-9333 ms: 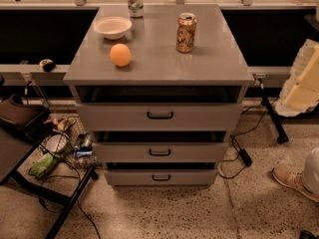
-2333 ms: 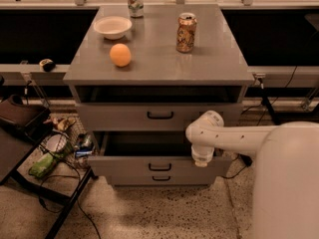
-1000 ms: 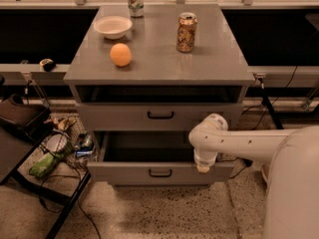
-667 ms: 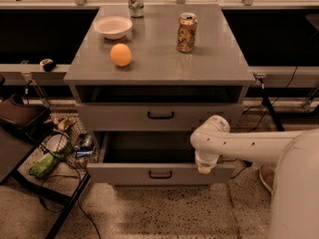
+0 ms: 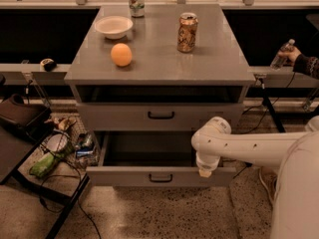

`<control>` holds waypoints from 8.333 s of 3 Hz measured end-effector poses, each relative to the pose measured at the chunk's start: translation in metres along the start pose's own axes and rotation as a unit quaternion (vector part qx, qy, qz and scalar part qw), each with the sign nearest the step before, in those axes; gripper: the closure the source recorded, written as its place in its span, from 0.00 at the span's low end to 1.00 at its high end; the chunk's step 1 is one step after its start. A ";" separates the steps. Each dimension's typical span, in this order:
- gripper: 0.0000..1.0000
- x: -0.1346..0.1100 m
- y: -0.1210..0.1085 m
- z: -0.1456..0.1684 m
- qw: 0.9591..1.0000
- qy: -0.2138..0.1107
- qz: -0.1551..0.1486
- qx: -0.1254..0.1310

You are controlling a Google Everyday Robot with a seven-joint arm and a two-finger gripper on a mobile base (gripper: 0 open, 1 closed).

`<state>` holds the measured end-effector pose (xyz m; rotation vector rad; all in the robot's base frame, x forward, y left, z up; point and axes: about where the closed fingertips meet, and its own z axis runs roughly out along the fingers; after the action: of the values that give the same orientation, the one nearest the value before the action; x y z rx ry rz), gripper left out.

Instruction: Open middle drawer

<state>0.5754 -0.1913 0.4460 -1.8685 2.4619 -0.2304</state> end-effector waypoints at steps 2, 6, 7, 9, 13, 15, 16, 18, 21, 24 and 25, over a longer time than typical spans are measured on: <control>1.00 0.007 0.011 -0.001 1.000 0.004 0.008 -0.006; 0.60 0.012 0.021 -0.003 1.000 0.007 0.015 -0.011; 0.37 0.012 0.021 -0.003 1.000 0.007 0.015 -0.011; 0.00 0.013 0.021 -0.003 1.000 0.007 0.015 -0.011; 0.64 0.042 0.111 0.011 0.996 0.034 0.039 -0.067; 1.00 0.047 0.105 0.002 0.996 0.034 0.039 -0.067; 1.00 0.054 0.112 -0.002 0.996 0.040 0.047 -0.069; 1.00 0.065 0.132 -0.003 0.995 0.048 0.053 -0.076; 1.00 0.078 0.158 -0.005 0.993 0.054 0.061 -0.089; 1.00 0.090 0.184 -0.006 0.991 0.056 0.072 -0.100; 1.00 0.094 0.192 -0.007 0.990 0.057 0.076 -0.103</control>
Offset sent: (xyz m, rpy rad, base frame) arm -0.4062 -0.1272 0.1757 -0.0895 0.3509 -0.5060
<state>0.3656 -0.2306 0.4303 -1.7710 2.7872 -0.0807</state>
